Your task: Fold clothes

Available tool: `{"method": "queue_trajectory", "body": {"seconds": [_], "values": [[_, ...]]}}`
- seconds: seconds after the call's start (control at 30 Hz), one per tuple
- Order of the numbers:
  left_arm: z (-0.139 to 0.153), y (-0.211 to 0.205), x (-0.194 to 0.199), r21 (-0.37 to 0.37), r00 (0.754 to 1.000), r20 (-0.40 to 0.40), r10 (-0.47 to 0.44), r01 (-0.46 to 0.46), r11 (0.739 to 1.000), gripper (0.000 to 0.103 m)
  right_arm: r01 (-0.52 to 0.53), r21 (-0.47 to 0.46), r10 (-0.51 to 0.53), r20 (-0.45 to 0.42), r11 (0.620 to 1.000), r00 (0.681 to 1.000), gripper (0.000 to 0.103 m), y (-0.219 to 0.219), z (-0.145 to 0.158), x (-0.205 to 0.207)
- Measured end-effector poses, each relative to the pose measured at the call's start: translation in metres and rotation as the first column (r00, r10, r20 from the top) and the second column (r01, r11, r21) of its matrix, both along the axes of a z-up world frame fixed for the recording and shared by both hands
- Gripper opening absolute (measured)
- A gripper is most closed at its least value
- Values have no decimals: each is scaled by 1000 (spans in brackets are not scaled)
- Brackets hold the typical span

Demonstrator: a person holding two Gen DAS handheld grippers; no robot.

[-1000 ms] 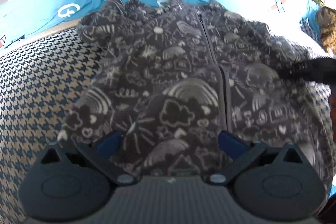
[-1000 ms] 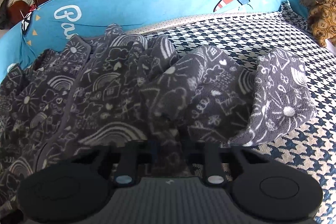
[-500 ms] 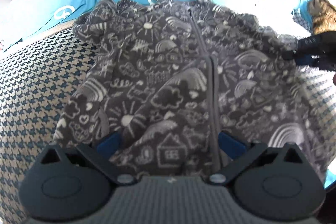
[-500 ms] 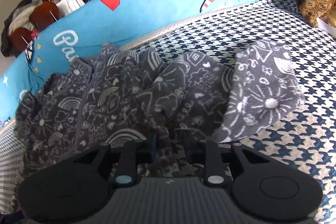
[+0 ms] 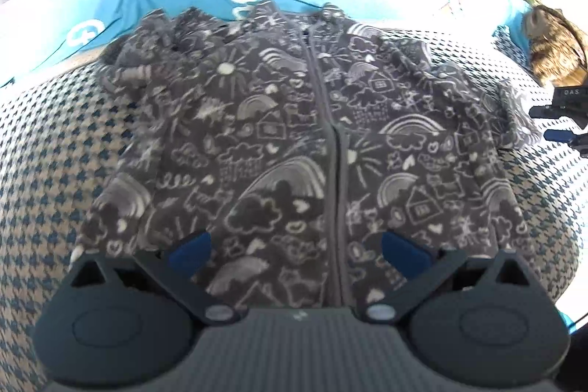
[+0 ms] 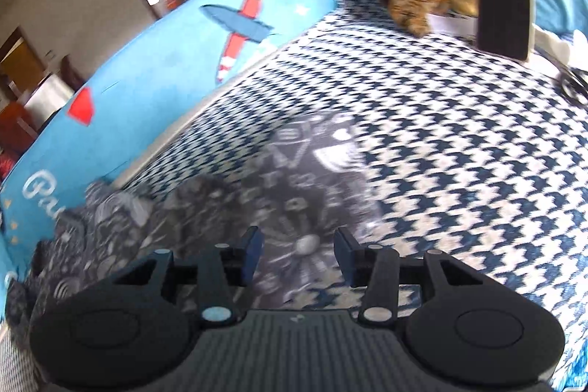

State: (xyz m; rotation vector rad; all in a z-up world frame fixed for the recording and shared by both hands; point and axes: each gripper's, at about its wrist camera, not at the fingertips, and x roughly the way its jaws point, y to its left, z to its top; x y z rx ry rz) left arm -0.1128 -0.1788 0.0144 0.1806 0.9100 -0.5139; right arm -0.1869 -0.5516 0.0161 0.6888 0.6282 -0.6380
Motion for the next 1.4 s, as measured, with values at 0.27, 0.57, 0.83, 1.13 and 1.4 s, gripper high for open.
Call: {"method": "queue_trajectory", "body": {"seconds": [0.27, 0.57, 0.83, 1.13, 1.4], "values": [[-2, -8, 11, -40, 1000, -2, 11, -11, 999, 103, 32, 51, -36, 73, 998, 997, 44, -16, 4, -4], [-4, -7, 14, -65, 999, -14, 33, -33, 997, 103, -58, -43, 58, 6, 997, 998, 52, 13, -2, 41], [-8, -9, 14, -58, 999, -27, 27, -28, 998, 103, -87, -147, 70, -116, 985, 991, 50, 24, -9, 62], [-11, -10, 14, -46, 999, -12, 36, -37, 998, 103, -1, -142, -11, -81, 990, 997, 9, 13, -1, 49], [-15, -12, 16, -33, 999, -8, 45, -46, 998, 103, 292, -386, -262, 130, 875, 956, 8, 23, 56, 3]]}}
